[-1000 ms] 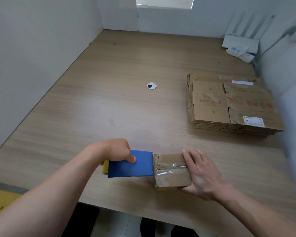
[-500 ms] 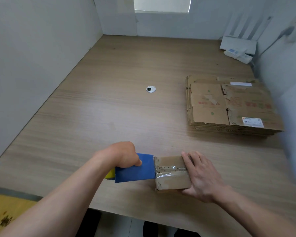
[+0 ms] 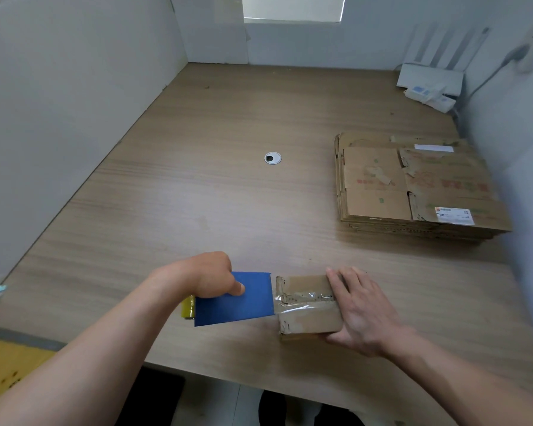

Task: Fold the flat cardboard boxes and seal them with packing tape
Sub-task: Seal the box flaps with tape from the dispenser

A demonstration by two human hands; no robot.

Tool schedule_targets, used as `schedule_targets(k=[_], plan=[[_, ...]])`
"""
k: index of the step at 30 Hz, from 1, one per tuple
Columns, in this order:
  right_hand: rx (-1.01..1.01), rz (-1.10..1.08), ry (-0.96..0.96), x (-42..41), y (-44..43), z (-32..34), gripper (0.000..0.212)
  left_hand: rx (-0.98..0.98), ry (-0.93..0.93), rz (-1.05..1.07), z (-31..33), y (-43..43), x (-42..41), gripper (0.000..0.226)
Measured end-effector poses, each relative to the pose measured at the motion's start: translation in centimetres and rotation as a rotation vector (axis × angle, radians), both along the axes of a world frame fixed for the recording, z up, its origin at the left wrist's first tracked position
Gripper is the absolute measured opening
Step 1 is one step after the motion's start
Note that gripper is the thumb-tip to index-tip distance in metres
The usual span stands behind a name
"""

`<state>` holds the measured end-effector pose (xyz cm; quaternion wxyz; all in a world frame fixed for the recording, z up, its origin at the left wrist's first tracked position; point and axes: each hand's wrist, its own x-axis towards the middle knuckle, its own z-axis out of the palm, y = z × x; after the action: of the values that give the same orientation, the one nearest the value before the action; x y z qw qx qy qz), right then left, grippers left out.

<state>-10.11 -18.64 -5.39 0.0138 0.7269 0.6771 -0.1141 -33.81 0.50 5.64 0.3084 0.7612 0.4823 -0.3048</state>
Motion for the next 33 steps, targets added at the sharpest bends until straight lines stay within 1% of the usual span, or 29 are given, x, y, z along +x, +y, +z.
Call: schedule_targets(k=[6,10,17,20,24,28,30,32,33], plan=[[-0.007,0.015,-0.007,-0.1,0.0,0.1,0.124,-0.166,-0.125,0.152,0.0,1.2,-3.4,0.019],[-0.021,0.016,-0.024,-0.1,0.1,0.2,0.125,-0.219,-0.185,0.174,-0.7,1.6,-4.6,0.029],[-0.027,0.023,-0.025,-0.1,0.1,0.2,0.125,-0.256,-0.248,0.174,-1.3,2.1,-5.3,0.023],[-0.031,0.019,-0.029,-0.2,0.2,0.3,0.125,-0.224,-0.212,0.150,-1.8,2.0,-5.0,0.024],[-0.029,0.012,-0.030,-0.2,0.1,0.2,0.124,-0.151,-0.119,0.051,-2.6,1.5,-3.5,0.017],[-0.038,0.010,-0.021,-0.2,0.1,0.2,0.124,-0.084,-0.047,-0.012,-2.5,1.1,-1.5,0.019],[-0.033,0.014,-0.030,-0.1,0.2,0.2,0.124,-0.019,0.003,-0.066,-2.3,0.8,-0.2,0.022],[-0.041,0.018,-0.024,-0.2,0.2,0.4,0.124,0.095,0.067,-0.165,-2.8,0.3,0.3,0.026],[-0.045,0.018,-0.023,-0.2,0.1,0.4,0.124,0.133,0.080,-0.174,-3.4,-0.1,0.5,0.027]])
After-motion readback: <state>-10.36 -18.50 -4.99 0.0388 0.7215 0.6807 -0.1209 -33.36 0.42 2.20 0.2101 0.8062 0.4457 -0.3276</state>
